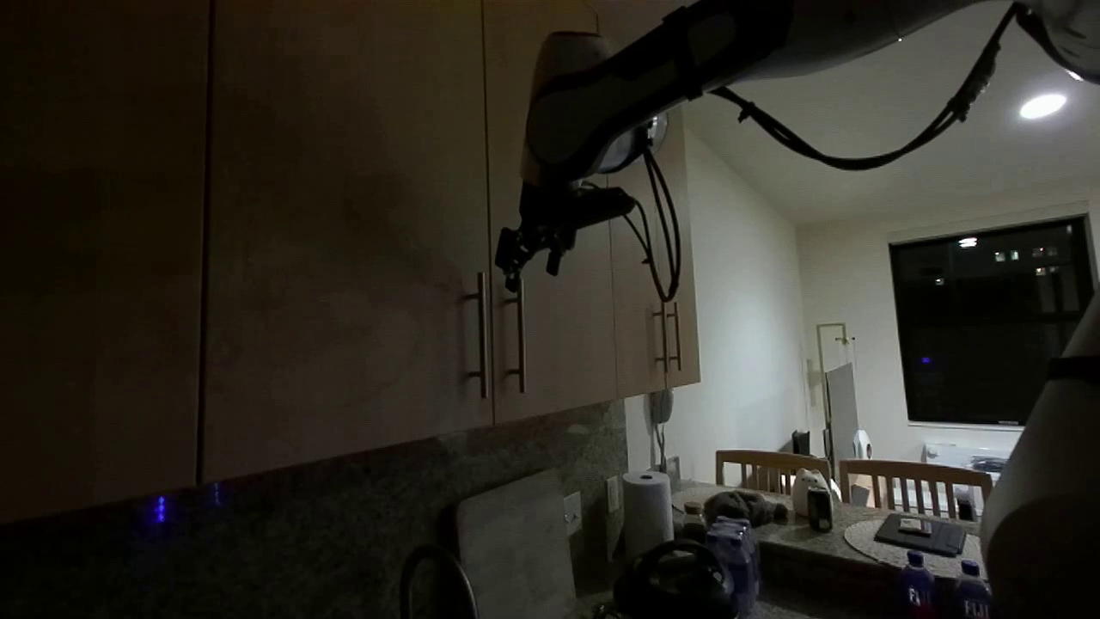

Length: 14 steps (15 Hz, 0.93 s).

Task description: Open the right door of the cabinet above the sink

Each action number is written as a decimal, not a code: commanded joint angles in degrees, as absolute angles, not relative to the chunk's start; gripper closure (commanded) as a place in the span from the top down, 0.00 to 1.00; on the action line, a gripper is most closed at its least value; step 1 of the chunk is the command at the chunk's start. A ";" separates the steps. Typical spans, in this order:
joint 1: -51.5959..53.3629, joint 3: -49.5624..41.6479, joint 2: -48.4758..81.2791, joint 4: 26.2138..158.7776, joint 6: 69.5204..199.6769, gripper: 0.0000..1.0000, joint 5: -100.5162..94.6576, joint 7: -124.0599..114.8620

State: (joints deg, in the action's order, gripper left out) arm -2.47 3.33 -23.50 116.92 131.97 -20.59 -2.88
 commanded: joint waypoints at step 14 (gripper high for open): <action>-10.21 8.09 -17.23 115.53 134.42 1.00 -28.06 -45.69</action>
